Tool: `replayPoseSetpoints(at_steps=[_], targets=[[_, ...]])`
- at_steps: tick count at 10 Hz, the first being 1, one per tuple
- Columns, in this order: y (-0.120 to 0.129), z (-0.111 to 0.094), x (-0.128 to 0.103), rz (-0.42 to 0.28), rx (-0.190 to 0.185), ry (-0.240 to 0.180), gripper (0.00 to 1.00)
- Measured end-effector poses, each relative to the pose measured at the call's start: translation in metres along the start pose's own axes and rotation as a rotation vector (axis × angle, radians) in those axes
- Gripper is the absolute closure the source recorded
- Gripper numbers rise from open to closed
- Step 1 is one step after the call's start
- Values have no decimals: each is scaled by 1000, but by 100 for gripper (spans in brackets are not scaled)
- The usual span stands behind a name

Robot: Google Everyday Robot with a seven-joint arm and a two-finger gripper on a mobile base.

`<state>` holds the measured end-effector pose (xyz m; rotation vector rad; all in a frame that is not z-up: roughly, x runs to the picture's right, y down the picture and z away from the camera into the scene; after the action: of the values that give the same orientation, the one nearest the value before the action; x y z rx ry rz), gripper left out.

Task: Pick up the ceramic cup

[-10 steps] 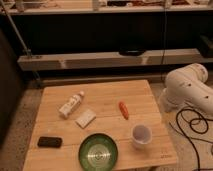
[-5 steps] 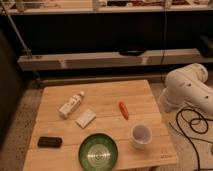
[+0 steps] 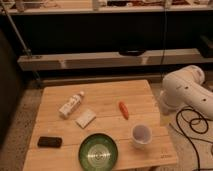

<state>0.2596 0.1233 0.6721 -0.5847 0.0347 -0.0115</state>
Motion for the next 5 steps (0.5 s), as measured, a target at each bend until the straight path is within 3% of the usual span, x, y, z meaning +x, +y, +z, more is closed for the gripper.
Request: replayPoseSetpoints(at_steps=[2,5], targets=[[18,0,-24,-40,-15,4,35],[32,13,-40,-73,-40,36,35]])
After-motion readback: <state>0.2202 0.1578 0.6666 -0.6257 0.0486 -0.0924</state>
